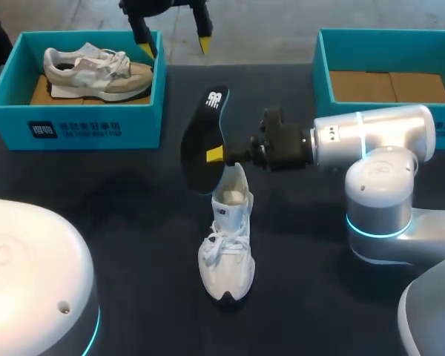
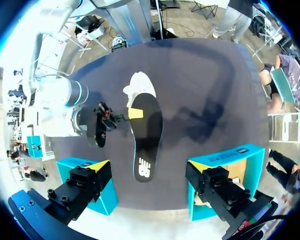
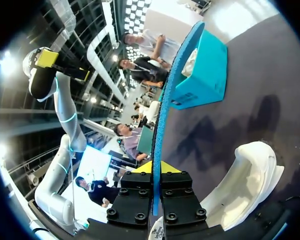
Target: Take the shoe out of the shoebox, open the shoe tongue, remove and reinsert the insole, then place the shoe into the shoebox
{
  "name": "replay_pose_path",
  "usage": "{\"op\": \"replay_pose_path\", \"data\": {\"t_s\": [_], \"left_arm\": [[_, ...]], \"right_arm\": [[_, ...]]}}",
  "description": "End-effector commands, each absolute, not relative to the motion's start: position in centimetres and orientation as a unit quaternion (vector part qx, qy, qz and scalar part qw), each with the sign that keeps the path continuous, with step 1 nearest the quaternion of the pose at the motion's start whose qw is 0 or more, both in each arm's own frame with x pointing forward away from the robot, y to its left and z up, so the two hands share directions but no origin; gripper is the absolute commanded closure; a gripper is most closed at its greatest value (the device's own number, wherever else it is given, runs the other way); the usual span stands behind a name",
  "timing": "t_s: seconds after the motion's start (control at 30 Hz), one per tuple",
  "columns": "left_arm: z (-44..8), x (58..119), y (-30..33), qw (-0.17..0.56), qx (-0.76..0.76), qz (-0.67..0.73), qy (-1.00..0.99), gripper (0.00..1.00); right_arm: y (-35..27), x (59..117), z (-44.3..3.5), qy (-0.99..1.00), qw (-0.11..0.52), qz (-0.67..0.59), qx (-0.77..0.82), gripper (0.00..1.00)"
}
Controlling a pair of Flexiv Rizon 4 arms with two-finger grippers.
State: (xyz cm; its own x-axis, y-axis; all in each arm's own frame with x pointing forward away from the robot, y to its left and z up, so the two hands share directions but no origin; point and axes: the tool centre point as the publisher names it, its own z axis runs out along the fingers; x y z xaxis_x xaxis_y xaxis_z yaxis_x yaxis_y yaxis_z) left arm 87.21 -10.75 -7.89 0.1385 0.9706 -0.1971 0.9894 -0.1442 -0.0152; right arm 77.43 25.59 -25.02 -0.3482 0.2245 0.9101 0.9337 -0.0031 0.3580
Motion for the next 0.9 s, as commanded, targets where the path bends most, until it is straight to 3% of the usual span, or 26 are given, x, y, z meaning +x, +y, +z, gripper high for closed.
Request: {"op": "replay_pose_path", "data": {"t_s": [0.03,0.33,0.9], "left_arm": [[-8.3,87.3,-11.3,0.055,0.758,-0.076,0.646,0.00],[-8.4,87.5,-12.2,0.055,0.764,-0.076,0.639,0.00],[-7.4,86.2,-9.7,0.150,0.741,-0.141,0.640,0.00]], "right_arm": [[25.8,77.4,-25.0,-0.623,0.331,-0.534,-0.465,1.00],[25.8,77.4,-25.0,-0.623,0.331,-0.534,-0.465,1.00],[25.8,77.4,-25.0,-0.623,0.331,-0.534,-0.465,1.00]]}}
